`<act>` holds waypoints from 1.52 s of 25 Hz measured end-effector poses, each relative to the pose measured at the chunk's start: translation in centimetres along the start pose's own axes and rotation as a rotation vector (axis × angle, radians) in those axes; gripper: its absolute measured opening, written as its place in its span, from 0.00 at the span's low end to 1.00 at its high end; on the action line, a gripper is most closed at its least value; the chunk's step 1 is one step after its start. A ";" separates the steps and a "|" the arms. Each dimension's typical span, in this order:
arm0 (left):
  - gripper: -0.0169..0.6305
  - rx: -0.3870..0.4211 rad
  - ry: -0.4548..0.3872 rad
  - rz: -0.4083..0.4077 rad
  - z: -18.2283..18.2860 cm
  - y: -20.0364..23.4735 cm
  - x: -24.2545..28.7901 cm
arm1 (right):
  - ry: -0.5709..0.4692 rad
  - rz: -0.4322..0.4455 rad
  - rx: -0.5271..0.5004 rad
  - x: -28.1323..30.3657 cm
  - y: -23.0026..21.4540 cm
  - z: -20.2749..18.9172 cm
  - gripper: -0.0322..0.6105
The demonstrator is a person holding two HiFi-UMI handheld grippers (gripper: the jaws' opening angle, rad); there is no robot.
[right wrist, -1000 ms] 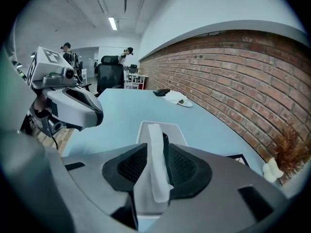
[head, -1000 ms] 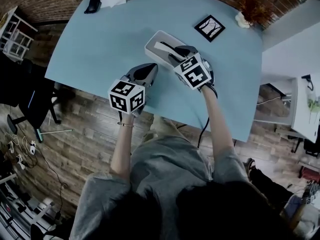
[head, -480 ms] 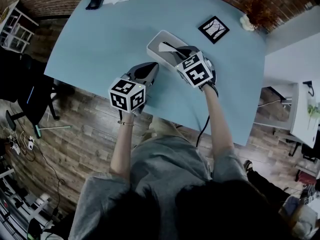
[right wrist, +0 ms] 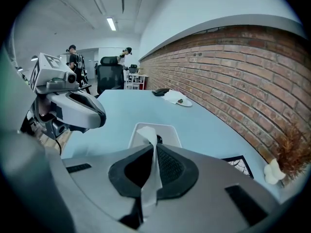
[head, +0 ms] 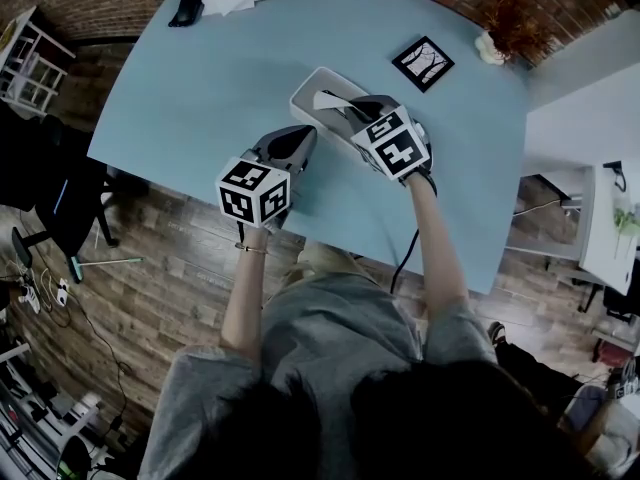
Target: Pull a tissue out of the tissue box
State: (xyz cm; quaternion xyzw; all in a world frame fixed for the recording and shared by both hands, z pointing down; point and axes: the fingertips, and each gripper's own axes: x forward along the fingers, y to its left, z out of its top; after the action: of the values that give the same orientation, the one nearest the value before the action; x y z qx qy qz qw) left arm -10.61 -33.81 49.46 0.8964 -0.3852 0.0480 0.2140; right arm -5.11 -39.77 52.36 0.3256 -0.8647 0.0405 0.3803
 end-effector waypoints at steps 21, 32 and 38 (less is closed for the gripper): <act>0.03 0.054 -0.044 -0.005 2.0 -1.5 -2.1 | -0.108 -0.062 0.012 -3.4 0.3 2.7 0.05; 0.03 0.092 -0.089 -0.004 3.5 -2.9 -4.3 | -0.162 -0.102 0.030 -6.0 1.2 3.5 0.05; 0.03 0.104 -0.103 -0.004 3.8 -3.8 -5.4 | -0.194 -0.127 0.041 -7.5 1.6 3.7 0.05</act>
State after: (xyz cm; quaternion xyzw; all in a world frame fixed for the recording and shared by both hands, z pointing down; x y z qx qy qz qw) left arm -11.96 -29.44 43.36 0.9084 -0.3909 0.0212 0.1468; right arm -4.68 -35.73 44.87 0.3899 -0.8740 0.0022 0.2899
